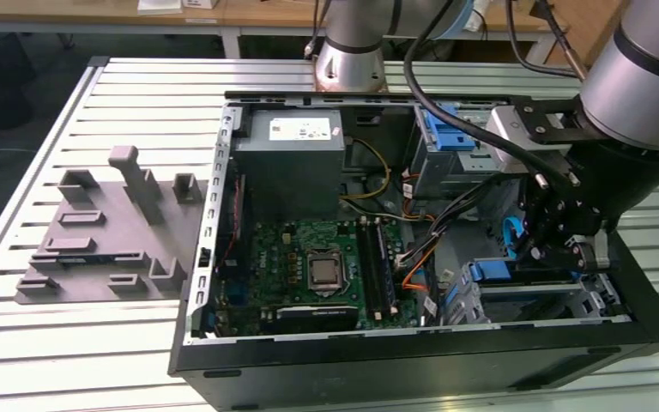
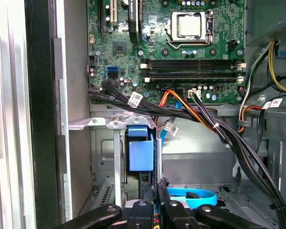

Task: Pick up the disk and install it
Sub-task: 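Insert the second disk wire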

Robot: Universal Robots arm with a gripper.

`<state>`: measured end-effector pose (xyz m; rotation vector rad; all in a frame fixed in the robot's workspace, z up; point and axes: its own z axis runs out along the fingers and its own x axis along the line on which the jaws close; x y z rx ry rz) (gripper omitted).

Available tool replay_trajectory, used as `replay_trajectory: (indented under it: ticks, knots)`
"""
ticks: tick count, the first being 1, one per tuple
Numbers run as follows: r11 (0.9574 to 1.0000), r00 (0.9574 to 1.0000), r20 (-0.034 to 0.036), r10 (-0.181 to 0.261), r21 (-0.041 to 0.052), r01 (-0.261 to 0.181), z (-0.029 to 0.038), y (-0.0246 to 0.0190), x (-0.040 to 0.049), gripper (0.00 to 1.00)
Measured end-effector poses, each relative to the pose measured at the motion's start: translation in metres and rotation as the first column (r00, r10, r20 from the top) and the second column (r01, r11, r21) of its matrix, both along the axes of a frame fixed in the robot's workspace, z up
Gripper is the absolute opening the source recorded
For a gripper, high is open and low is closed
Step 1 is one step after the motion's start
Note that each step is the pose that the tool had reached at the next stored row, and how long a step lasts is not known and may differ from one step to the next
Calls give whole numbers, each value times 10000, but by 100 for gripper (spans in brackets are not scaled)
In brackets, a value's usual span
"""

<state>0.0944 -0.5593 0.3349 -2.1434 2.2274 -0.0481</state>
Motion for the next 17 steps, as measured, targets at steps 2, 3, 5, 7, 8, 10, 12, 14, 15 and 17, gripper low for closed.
replay_trajectory:
  ticks: [2,3,5,7,8,10,12,14,15,17]
  knots:
    - [10000,10000,0,1,1,-1,-1,-6,0,16]
    - [10000,10000,0,0,0,0,0,-9,0,16]
    - [10000,10000,0,0,-1,0,0,-14,0,16]
    - [10000,10000,0,0,1,0,-1,-20,1,16]
    - [10000,10000,-1,0,1,0,0,-25,2,16]
    - [10000,10000,-6,1,0,-1,0,-33,6,16]
    - [10000,10000,-8,-1,0,1,0,-38,8,16]
    - [10000,10000,-8,-1,1,1,0,-38,8,16]
    - [10000,10000,-8,0,3,0,-2,-39,8,16]
    - [10000,10000,-8,0,12,0,-4,-39,8,16]
